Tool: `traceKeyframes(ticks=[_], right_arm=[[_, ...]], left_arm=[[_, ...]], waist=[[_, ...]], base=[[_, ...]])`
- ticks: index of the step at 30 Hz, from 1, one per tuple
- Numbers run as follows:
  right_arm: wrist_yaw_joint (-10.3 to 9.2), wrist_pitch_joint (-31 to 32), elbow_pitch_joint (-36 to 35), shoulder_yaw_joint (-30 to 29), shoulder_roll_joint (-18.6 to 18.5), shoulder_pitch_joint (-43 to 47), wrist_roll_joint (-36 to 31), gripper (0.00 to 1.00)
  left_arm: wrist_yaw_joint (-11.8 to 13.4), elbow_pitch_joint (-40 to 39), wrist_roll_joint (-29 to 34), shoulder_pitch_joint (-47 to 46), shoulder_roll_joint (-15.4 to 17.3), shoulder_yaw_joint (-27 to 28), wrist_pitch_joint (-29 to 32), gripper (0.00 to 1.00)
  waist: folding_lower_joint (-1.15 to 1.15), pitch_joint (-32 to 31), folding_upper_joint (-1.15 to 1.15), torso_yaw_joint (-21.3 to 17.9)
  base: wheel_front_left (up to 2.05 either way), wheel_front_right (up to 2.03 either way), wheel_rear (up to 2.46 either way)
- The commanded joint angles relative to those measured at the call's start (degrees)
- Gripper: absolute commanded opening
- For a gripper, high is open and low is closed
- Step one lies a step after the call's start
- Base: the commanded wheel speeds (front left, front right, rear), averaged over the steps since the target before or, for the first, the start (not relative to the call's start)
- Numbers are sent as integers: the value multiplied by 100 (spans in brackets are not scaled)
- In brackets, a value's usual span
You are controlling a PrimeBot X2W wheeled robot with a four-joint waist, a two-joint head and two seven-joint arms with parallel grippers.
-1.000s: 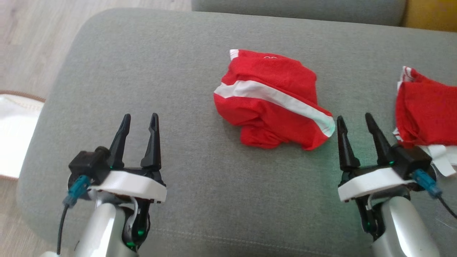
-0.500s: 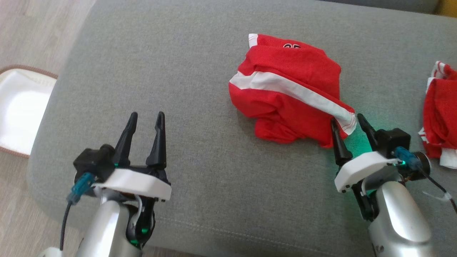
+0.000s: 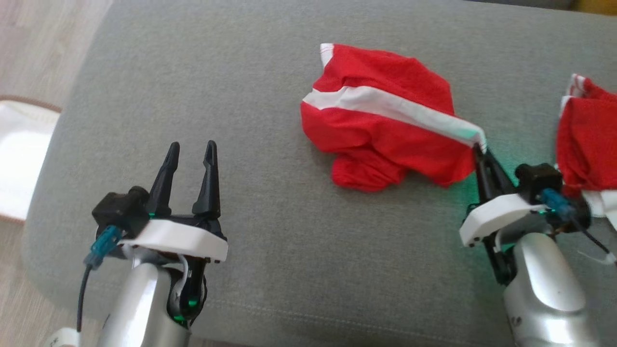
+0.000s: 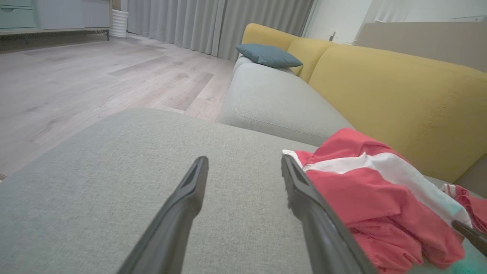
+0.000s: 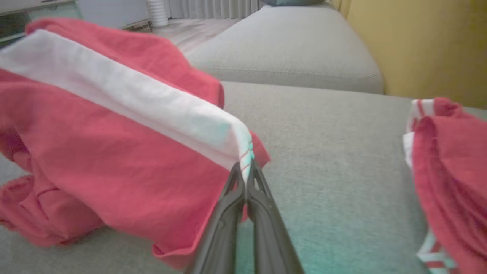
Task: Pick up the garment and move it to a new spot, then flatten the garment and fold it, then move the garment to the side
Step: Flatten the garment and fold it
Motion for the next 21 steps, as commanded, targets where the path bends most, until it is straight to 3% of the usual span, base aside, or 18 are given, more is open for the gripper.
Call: traceKeyframes(ticks=[1,11,21], right_arm=[[-4,-86,-258,67,-8,-87,-73,0],[-4,139,-1311,-73,-158,516,-591,0],[-4,356,-2124,732,-128,1397,-375,0]], left_arm=[[23,-175,38,-183,48,237,-70,100],[-22,-161,77,-145,48,250,-70,100],[-61,-93,140,-190,48,263,-70,100]], waist=[[0,-73,0,-98],[0,-351,0,-507],[0,-400,0,-836]], base=[[0,0,0],[0,0,0],[0,0,0]])
